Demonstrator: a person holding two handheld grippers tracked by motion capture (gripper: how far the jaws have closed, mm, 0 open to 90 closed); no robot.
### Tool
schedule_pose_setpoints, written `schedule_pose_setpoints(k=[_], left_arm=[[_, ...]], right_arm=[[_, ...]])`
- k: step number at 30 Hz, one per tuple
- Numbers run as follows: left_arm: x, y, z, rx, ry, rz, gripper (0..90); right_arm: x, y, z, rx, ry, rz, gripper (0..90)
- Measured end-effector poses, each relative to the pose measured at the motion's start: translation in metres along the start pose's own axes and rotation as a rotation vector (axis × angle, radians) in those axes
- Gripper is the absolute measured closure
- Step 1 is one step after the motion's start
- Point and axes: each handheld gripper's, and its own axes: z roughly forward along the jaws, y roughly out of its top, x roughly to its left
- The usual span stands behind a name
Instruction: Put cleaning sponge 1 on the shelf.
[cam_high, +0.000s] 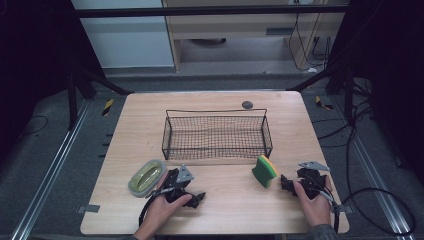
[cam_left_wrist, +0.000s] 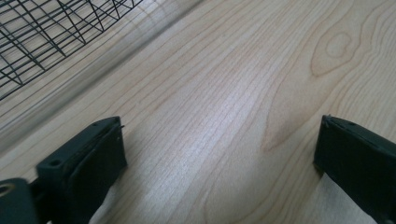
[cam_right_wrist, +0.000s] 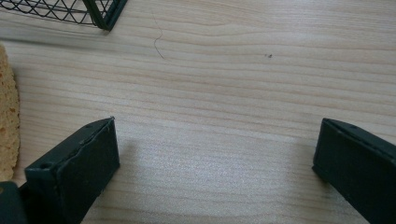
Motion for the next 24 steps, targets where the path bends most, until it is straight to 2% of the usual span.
schedule_pose_setpoints(k=[5, 8, 9, 10, 13, 15, 17, 18, 21, 22, 23, 24], left_arm=[[0.002, 0.001, -0.009, -0.015, 0.004, -0.003, 3.0], [0.005, 0.002, -0.030, -0.062, 0.031, -0.011, 3.2], [0.005, 0.002, -0.030, -0.062, 0.031, -0.011, 3.2], [0.008, 0.002, -0.042, -0.083, 0.045, -0.024, 3.7], [0.011, 0.005, -0.051, -0.089, 0.066, -0.019, 4.6], [0.017, 0.010, -0.061, -0.065, 0.109, 0.014, 4.8], [0.028, 0.018, -0.078, -0.025, 0.138, 0.038, 5.2], [0.028, 0.018, -0.078, -0.025, 0.138, 0.038, 5.2], [0.039, 0.024, -0.094, 0.008, 0.153, 0.045, 5.2], [0.048, 0.026, -0.104, 0.029, 0.161, 0.034, 5.2], [0.048, 0.026, -0.104, 0.029, 0.161, 0.034, 5.2], [0.055, 0.027, -0.112, 0.061, 0.186, 0.044, 5.5]], right_arm=[[0.000, 0.000, 0.000, 0.000, 0.001, -0.004, 0.5], [0.000, -0.001, -0.001, -0.001, 0.009, -0.010, 0.5], [0.000, -0.001, -0.001, -0.001, 0.009, -0.010, 0.5], [0.000, -0.001, -0.001, -0.001, 0.014, -0.016, 0.5], [-0.001, -0.001, -0.001, 0.000, 0.017, -0.020, 0.5], [-0.001, -0.001, -0.001, 0.004, 0.019, -0.023, 0.5], [-0.001, -0.001, -0.002, 0.005, 0.023, -0.026, 0.8], [-0.001, -0.001, -0.002, 0.006, 0.023, -0.029, 0.9], [-0.001, -0.002, -0.002, 0.005, 0.030, -0.036, 0.9], [-0.002, -0.002, -0.002, 0.003, 0.035, -0.040, 0.9], [-0.002, -0.002, -0.002, 0.003, 0.035, -0.040, 0.9], [-0.003, -0.002, -0.002, -0.001, 0.041, -0.049, 0.8]])
